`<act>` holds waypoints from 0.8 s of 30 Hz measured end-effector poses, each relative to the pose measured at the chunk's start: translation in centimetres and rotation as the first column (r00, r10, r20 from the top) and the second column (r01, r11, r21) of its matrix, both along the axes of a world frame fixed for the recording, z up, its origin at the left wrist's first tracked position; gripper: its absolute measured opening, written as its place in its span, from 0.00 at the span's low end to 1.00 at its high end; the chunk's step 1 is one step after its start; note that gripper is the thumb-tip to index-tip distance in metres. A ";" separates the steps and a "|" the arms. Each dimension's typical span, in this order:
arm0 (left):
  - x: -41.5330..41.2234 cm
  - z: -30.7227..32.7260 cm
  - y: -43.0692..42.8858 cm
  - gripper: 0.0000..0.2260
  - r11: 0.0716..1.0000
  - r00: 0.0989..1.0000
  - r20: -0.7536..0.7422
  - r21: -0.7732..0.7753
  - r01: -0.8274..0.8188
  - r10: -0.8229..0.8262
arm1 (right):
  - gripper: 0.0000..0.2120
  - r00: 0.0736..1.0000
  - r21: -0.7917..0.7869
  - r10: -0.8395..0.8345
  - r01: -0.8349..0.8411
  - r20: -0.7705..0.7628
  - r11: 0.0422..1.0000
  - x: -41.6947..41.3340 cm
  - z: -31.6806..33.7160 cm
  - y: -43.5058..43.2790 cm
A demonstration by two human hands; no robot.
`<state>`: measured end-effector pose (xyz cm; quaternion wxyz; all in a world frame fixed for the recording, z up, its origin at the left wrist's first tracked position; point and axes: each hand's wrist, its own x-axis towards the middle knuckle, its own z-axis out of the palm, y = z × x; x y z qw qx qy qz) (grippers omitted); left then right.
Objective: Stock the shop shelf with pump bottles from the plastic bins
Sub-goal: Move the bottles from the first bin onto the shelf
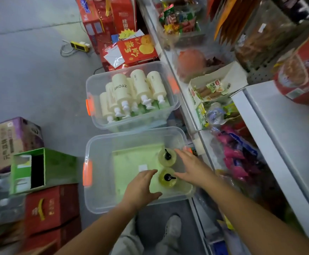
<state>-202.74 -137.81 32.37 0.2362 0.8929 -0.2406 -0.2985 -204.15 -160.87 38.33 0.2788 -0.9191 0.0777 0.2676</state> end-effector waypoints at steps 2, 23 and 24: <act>-0.1 -1.1 -0.6 0.38 1.000 1.000 0.002 -0.001 -0.005 0.005 | 0.44 1.000 -0.013 0.019 -0.019 -0.018 1.000 0.8 -1.0 -0.2; 1.4 -7.9 -4.5 0.46 0.998 0.992 -0.104 -0.011 0.067 -0.067 | 0.48 0.989 -0.114 0.088 -0.102 -0.123 0.988 4.9 -8.9 2.4; 1.5 -8.1 -4.7 0.46 0.997 0.992 -0.096 -0.012 0.078 -0.079 | 0.47 0.989 -0.127 0.088 -0.103 -0.120 0.987 5.0 -9.1 2.5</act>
